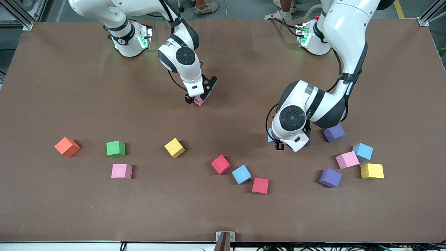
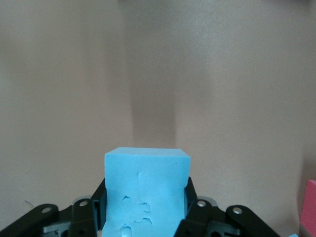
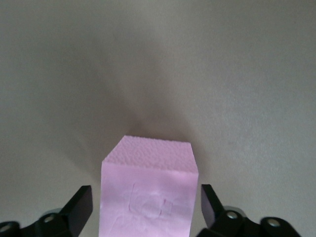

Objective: Arrange 11 blocks into digit 3
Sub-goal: 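Lift the pink cube with the right gripper while the left gripper lifts the blue cube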

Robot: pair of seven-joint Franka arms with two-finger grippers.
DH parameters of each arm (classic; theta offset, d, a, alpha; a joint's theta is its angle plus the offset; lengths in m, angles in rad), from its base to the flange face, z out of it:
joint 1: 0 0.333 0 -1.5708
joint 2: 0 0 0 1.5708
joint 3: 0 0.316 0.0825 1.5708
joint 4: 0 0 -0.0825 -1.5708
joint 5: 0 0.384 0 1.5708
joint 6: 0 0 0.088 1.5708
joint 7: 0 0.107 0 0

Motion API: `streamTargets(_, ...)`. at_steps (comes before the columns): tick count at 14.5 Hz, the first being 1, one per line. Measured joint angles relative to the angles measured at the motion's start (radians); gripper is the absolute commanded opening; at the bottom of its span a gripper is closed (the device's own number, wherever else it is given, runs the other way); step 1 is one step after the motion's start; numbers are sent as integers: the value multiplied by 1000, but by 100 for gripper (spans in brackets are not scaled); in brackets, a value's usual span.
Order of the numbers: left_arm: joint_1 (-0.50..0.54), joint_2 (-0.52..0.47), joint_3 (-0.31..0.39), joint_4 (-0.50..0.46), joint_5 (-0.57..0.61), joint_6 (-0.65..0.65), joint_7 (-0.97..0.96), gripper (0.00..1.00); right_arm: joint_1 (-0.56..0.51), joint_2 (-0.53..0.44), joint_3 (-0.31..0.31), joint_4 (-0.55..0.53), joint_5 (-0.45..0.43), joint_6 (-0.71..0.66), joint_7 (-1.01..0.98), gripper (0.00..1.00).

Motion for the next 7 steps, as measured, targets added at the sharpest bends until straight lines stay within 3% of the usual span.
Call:
streamTargets(1,0,0,0,-1,0,0,0,7,0,6,1,0,0,12,0,27)
streamTargets(2,0,0,0,-1,0,0,0,7,1,9,2,0,0,19,0,19)
streamTargets(7,0,0,0,-2,0,0,0,7,-11,7,1,23,1,23,17,15)
